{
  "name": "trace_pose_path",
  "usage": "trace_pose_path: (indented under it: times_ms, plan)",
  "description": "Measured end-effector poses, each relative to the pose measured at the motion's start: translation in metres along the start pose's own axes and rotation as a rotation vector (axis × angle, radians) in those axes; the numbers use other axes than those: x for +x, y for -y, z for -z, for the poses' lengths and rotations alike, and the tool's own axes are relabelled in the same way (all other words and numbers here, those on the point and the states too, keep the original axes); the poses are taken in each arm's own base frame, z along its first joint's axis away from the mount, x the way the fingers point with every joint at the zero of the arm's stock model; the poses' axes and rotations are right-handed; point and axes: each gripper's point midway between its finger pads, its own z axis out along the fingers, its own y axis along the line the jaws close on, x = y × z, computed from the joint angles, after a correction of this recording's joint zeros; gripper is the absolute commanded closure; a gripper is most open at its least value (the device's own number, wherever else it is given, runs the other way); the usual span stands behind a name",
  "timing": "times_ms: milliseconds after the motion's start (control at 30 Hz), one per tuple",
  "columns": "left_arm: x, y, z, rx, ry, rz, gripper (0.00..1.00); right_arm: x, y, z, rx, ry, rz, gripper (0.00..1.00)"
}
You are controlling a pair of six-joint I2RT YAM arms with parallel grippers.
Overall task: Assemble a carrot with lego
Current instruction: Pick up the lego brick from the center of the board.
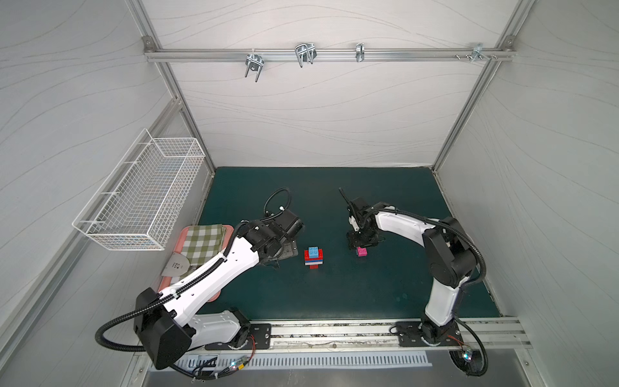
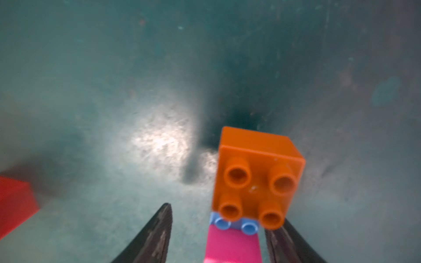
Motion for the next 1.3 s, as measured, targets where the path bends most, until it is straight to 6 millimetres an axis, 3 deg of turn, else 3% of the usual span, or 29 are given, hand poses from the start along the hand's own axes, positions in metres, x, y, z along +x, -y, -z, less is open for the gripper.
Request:
trace_pose_path:
  times_ms: [1300]
  plan:
    - [0.0037, -0.0018, -0.0053, -0.005, -0.006, 0.011, 0.11, -0.0092, 0.0043, -0.004, 0.033, 0.022, -0.003, 0.59]
